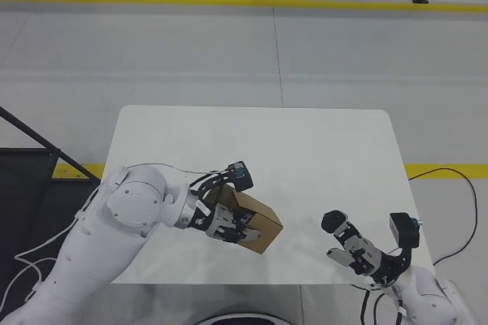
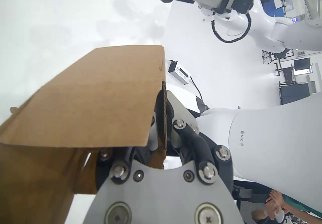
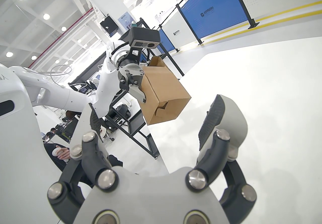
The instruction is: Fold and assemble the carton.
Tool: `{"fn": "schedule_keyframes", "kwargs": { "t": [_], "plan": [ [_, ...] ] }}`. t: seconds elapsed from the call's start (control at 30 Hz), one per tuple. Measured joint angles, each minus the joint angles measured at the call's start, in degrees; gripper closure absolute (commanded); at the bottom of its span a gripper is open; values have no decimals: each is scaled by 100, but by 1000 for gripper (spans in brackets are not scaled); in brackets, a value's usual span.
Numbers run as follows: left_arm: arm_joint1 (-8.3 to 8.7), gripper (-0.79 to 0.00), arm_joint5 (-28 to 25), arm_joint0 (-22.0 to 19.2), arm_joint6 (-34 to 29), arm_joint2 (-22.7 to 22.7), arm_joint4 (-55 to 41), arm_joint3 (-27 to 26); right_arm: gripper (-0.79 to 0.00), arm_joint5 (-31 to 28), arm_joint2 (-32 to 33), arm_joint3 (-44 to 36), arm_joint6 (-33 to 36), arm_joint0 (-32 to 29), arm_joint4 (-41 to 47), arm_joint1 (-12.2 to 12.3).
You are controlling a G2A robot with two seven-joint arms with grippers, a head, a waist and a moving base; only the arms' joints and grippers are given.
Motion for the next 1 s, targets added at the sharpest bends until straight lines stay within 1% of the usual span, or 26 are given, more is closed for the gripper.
{"fn": "schedule_keyframes", "kwargs": {
  "t": [0.37, 0.47, 0.6, 0.73, 0.8, 0.87, 0.9, 0.93, 1.0],
  "plan": [
    [0, 0, 2, 9, 13, 5, 2, -1, -785, 0, 0, 0, 0, 0, 0, 0],
    [15, 0, 51, 34, 41, 52, 169, -104, -785, 0, 0, 0, 0, 0, 0, 0],
    [68, 0, 268, -65, -386, 105, 642, -429, -785, 0, 0, 0, 0, 0, 0, 0],
    [123, 0, 235, -304, -942, 181, 1017, -527, -785, 0, 0, 0, 0, 0, 0, 0],
    [162, 0, 94, -410, -981, 346, 1252, -525, -785, 0, 0, 0, 0, 0, 0, 0],
    [237, 0, -100, -587, -970, 655, 1573, -520, -785, 0, 0, 0, 0, 0, 0, 0],
    [278, 0, -138, -689, -968, 828, 1736, -530, -785, 0, 0, 0, 0, 0, 0, 0],
    [334, 0, -147, -844, -967, 1102, 1998, -576, -785, 0, 0, 0, 0, 0, 0, 0],
    [362, 0, -139, -938, -967, 1421, 2289, -610, -785, 0, 0, 0, 0, 0, 0, 0]
  ]
}}
